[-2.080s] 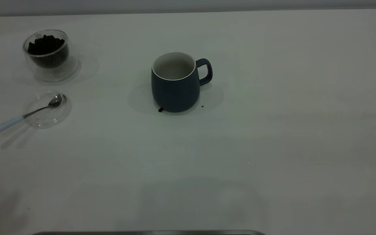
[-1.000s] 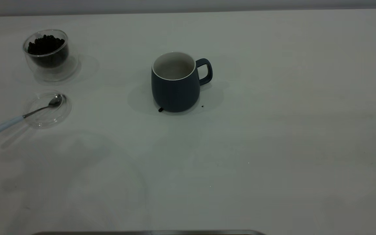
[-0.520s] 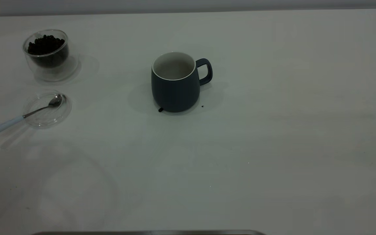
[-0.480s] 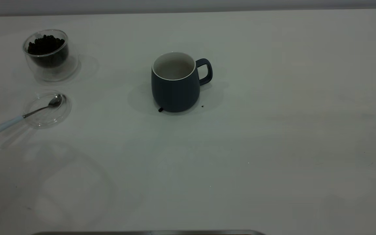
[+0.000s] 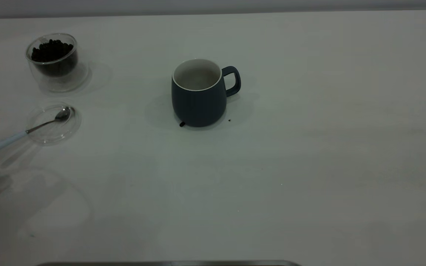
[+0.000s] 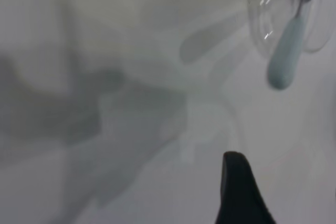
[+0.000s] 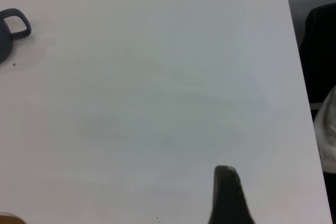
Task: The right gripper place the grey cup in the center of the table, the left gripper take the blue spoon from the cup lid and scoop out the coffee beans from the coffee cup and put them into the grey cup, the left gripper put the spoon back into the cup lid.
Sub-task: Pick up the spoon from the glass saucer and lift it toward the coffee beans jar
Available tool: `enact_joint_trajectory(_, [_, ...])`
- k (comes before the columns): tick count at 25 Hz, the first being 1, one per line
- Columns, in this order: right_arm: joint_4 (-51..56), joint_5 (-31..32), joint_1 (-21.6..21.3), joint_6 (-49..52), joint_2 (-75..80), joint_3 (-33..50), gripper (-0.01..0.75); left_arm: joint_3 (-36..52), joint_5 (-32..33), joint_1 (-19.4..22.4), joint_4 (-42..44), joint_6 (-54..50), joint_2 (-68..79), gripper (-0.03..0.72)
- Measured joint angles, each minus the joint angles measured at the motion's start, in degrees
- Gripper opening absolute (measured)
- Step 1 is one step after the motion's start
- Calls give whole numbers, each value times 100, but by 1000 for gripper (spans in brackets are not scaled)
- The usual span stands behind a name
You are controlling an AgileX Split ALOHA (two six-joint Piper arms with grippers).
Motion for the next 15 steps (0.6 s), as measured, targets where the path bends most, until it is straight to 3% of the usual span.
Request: enact_joint_trajectory(15, [0,0,0,0,0,0,461,-796,580,5,-34,279,744,497])
